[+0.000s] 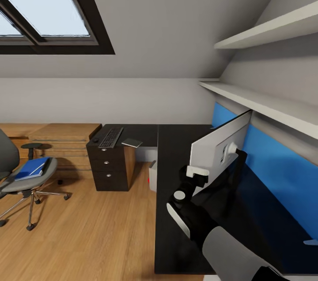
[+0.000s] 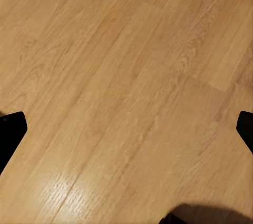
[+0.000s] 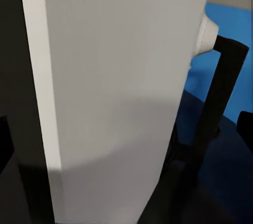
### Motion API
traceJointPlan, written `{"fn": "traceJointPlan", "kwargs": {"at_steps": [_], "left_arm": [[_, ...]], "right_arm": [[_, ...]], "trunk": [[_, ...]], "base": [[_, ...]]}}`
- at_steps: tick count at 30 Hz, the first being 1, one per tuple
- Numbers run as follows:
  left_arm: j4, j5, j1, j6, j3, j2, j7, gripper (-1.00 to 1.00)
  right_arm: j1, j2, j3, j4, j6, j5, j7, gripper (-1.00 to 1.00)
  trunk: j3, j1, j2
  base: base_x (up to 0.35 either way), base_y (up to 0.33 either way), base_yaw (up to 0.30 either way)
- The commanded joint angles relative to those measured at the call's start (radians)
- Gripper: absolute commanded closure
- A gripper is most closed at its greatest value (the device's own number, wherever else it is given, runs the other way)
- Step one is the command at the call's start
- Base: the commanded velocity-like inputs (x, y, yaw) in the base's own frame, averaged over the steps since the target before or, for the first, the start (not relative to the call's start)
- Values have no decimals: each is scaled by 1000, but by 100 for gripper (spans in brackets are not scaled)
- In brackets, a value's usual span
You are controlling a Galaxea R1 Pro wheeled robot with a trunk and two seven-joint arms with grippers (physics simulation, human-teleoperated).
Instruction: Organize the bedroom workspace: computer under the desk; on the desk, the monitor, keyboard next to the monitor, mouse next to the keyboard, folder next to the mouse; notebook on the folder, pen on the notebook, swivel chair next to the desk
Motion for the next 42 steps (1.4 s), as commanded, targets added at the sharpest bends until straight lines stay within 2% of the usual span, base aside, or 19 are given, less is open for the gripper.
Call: {"fn": "traceJointPlan", "kwargs": {"at_steps": [1,19,34,42], "left_arm": [[-2,7,1,-3,-8,1,8,-100],[-2,7,1,-3,-8,1,8,-100],[-2,6,1,-9,-8,1,8,-100],[-2,6,1,-32,-8,1,8,-100]], "right_arm": [[-2,0,1,1,-6,-9,-4,-100],[-2,0,-10,1,-4,-10,-6,-100],[-2,0,-10,1,-4,-10,-5,-100],[-2,0,-10,2,-4,-10,-3,-100]], "trunk": [[-1,0,-1],[-1,0,-1],[-1,0,-1],[-1,0,-1]], "base": [[0,0,0],[-48,-30,0],[-248,-206,0],[-73,-321,0]]}}
